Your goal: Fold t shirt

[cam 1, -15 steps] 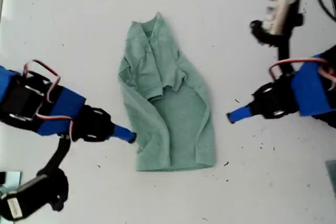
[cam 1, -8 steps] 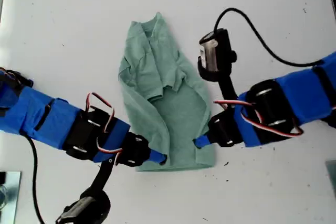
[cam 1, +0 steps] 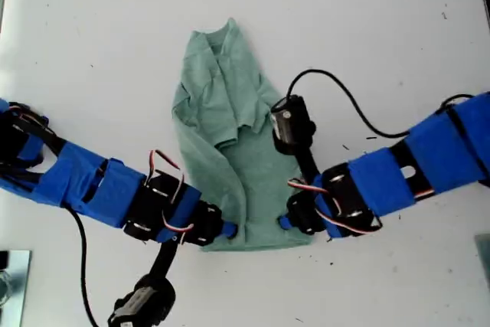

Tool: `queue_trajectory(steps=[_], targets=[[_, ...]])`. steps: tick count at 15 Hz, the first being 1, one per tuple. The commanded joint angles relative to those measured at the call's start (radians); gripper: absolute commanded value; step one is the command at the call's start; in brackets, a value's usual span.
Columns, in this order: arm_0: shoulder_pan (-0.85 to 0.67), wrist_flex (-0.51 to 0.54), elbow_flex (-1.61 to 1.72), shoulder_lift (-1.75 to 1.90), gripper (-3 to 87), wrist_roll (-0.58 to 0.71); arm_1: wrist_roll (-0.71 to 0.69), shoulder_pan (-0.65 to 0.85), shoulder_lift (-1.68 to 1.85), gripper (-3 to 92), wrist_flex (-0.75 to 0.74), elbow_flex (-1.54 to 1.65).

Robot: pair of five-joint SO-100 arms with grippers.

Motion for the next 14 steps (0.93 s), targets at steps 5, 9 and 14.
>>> queue_trajectory(steps=[5, 9, 14], targets=[[0.04, -0.091, -0.029, 0.012, -0.3, 0.028, 0.005, -0.072, -0.061, 0.5, -0.017, -0.061], [0.115, -0.094, -0.055, 0.258, -0.3, 0.075, -0.055, -0.095, 0.123, 0.5, 0.308, -0.385], [0.169, -0.097, -0.058, 0.428, -0.3, 0.058, -0.087, -0.138, 0.291, 0.5, 0.27, -0.396]])
